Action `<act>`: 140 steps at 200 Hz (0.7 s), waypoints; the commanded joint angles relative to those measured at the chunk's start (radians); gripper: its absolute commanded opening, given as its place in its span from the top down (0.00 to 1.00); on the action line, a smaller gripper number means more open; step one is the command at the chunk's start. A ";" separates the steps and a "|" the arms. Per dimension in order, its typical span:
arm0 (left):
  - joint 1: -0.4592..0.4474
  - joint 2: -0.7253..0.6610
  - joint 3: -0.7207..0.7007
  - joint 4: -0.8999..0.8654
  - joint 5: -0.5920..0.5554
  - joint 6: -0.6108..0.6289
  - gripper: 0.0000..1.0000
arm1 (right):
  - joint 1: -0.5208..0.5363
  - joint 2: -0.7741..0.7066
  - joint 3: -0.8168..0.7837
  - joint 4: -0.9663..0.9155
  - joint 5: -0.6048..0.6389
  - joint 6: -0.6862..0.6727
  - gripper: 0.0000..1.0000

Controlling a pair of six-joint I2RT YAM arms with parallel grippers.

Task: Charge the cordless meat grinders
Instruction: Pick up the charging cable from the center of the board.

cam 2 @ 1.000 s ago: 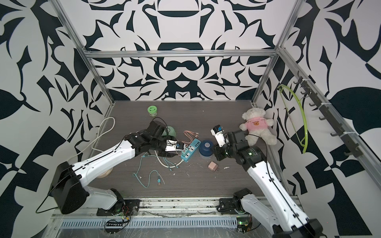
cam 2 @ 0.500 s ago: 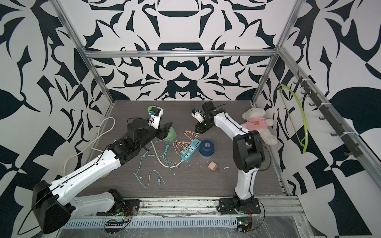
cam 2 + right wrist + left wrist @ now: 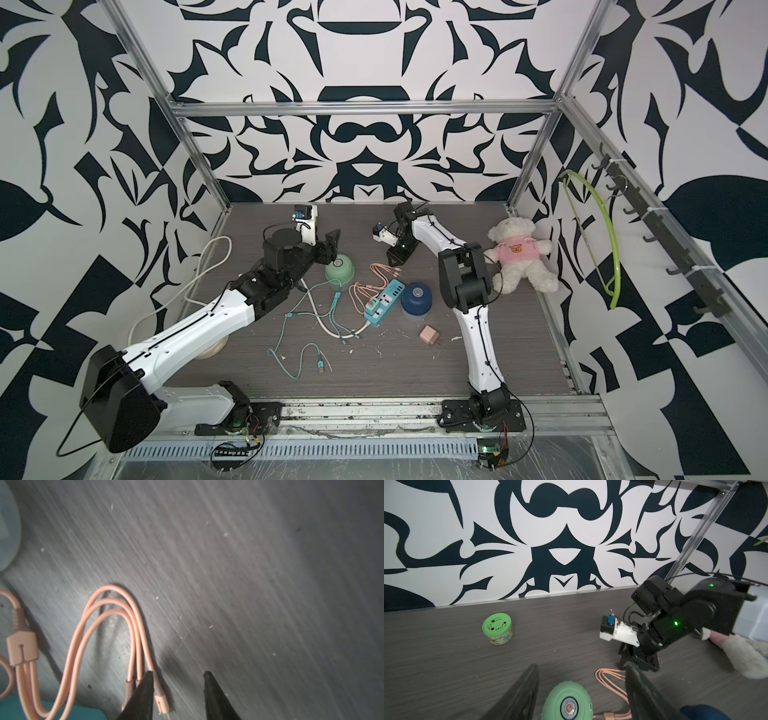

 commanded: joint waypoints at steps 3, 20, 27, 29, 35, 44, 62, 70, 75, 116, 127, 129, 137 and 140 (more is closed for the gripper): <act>0.019 0.021 0.041 0.056 0.016 -0.008 0.31 | 0.016 -0.035 0.020 -0.048 -0.008 -0.032 0.64; 0.024 0.032 0.049 0.068 0.024 -0.007 0.31 | 0.020 -0.041 0.001 -0.044 -0.008 -0.029 0.65; 0.024 0.034 0.053 0.071 0.026 -0.007 0.31 | 0.021 -0.043 -0.007 -0.045 -0.008 -0.028 0.65; 0.025 0.036 0.052 0.071 0.027 -0.007 0.31 | 0.021 -0.044 -0.010 -0.044 -0.008 -0.029 0.65; 0.024 0.040 0.055 0.073 0.034 -0.005 0.31 | 0.023 -0.045 -0.013 -0.043 -0.003 -0.030 0.65; 0.025 0.044 0.060 0.074 0.037 -0.003 0.31 | 0.025 -0.047 -0.020 -0.041 0.009 -0.030 0.66; 0.027 0.048 0.066 0.077 0.037 0.001 0.31 | 0.034 -0.044 -0.027 -0.034 0.049 -0.036 0.67; 0.027 0.048 0.067 0.080 0.038 0.003 0.31 | 0.038 -0.043 -0.028 -0.031 0.059 -0.038 0.67; 0.028 0.048 0.066 0.079 0.037 0.004 0.31 | 0.038 -0.043 -0.028 -0.028 0.059 -0.036 0.67; 0.028 0.039 0.066 0.080 0.038 0.003 0.31 | 0.057 -0.086 -0.030 0.003 0.029 0.017 0.62; 0.027 0.037 0.067 0.080 0.037 0.004 0.31 | 0.058 -0.107 -0.035 0.019 0.027 0.049 0.62; 0.027 0.036 0.066 0.079 0.037 0.004 0.31 | 0.059 -0.111 -0.036 0.021 0.022 0.055 0.62; 0.027 0.033 0.067 0.076 0.035 0.003 0.31 | 0.059 -0.128 -0.044 0.033 0.010 0.085 0.62; 0.028 0.032 0.066 0.075 0.035 0.002 0.31 | 0.061 -0.134 -0.048 0.038 0.006 0.097 0.62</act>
